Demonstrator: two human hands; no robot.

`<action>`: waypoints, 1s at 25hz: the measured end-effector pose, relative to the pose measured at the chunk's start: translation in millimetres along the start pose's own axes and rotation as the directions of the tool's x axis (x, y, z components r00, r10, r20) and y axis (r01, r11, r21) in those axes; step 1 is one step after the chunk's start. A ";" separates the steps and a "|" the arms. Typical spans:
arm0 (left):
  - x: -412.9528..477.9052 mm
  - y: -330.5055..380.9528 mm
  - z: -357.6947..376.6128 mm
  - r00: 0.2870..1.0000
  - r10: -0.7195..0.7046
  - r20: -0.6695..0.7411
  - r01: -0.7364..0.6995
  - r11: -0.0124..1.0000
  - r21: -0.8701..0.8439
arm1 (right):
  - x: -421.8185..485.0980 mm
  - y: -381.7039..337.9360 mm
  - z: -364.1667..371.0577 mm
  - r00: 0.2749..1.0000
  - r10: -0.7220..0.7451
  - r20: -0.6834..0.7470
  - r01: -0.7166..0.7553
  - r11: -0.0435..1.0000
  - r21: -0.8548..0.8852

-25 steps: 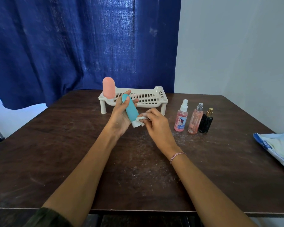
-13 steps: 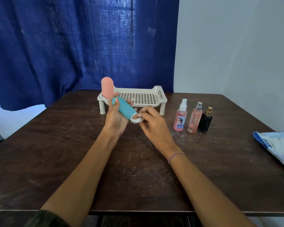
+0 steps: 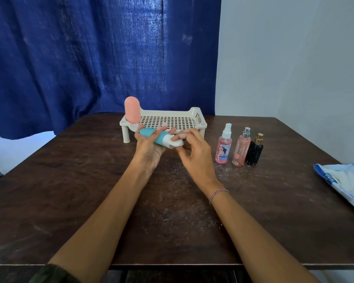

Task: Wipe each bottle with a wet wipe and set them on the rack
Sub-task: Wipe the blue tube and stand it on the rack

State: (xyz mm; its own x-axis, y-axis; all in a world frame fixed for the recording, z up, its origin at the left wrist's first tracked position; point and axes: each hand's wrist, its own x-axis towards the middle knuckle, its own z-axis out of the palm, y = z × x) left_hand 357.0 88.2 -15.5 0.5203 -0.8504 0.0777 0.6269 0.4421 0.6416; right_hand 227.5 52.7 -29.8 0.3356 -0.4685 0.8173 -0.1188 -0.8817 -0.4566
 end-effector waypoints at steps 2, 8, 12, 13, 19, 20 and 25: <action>0.5 1.2 -0.9 1.000 -0.008 -0.016 0.007 0.998 -0.069 | -0.8 0.4 0.9 0.999 -0.013 0.031 0.013 1.000 0.000; -0.5 3.3 2.2 0.998 -0.053 0.018 0.055 0.992 -0.115 | 0.3 1.3 -1.8 0.999 0.038 -0.014 -0.038 0.999 -0.037; -2.4 1.8 3.3 0.997 -0.050 0.057 0.057 0.990 -0.133 | -1.2 -2.0 -0.6 0.997 0.051 -0.056 -0.051 0.999 0.004; -2.2 2.0 2.9 0.997 -0.044 0.058 0.051 0.990 -0.133 | -1.7 -2.7 -0.1 0.998 0.043 -0.040 -0.042 0.999 0.012; -0.2 5.9 -1.3 0.997 0.019 0.080 -0.009 0.992 -0.124 | -0.3 0.6 0.4 0.995 0.101 0.010 -0.101 0.995 0.022; -0.7 5.8 -1.2 0.995 0.025 0.095 -0.014 0.993 -0.114 | 1.1 2.8 0.5 0.987 0.157 -0.019 -0.157 0.987 0.030; -5.0 -2.3 2.8 0.985 0.005 0.170 -0.008 1.000 0.014 | 5.9 9.6 -1.7 0.960 0.278 -0.047 -0.274 0.959 0.070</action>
State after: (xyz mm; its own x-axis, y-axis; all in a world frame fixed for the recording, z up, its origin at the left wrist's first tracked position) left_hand 351.3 90.7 -15.2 0.4172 -0.8842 0.2099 0.6145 0.4446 0.6517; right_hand 226.7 41.3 -28.8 0.2456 -0.6969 0.6738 -0.1404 -0.7133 -0.6866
